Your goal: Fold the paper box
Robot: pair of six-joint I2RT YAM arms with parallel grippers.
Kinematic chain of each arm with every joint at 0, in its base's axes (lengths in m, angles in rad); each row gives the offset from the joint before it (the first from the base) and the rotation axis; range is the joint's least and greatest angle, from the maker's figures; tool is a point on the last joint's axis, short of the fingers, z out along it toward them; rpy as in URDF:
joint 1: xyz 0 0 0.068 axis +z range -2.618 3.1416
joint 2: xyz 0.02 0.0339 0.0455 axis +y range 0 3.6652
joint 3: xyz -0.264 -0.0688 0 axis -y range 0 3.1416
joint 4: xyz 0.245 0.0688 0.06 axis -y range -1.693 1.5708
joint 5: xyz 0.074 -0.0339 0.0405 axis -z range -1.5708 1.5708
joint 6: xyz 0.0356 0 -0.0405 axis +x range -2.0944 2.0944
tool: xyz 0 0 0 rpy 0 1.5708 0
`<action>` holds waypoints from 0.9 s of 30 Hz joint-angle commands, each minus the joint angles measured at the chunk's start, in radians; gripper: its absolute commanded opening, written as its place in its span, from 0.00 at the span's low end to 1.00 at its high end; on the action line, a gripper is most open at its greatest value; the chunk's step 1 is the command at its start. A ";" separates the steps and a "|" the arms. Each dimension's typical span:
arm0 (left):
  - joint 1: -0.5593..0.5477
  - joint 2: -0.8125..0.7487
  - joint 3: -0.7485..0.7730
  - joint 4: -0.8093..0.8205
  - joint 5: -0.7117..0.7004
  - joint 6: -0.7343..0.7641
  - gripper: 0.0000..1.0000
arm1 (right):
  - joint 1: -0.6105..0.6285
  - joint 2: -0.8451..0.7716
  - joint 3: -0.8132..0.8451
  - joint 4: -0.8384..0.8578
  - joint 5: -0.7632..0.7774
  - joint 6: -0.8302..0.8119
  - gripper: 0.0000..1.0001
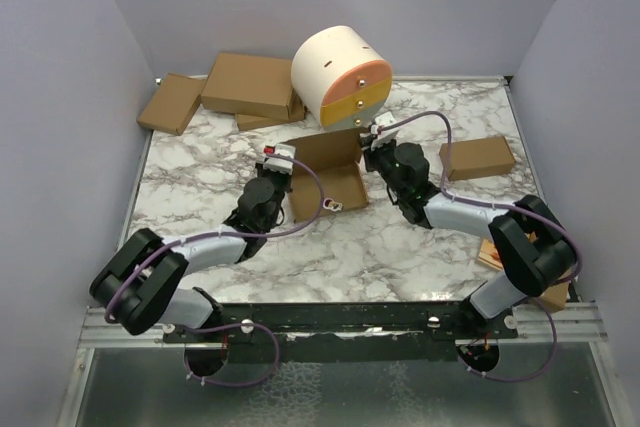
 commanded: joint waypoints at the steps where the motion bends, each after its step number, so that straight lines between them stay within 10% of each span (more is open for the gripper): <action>1: -0.009 0.107 0.037 0.204 -0.051 0.075 0.00 | 0.019 0.073 0.030 0.227 -0.008 0.025 0.01; 10: -0.009 0.211 0.027 0.293 -0.058 0.011 0.00 | 0.028 0.112 -0.060 0.328 -0.009 0.050 0.01; 27: -0.031 0.092 0.044 -0.041 -0.168 -0.229 0.00 | 0.042 0.038 -0.117 0.147 -0.068 0.071 0.01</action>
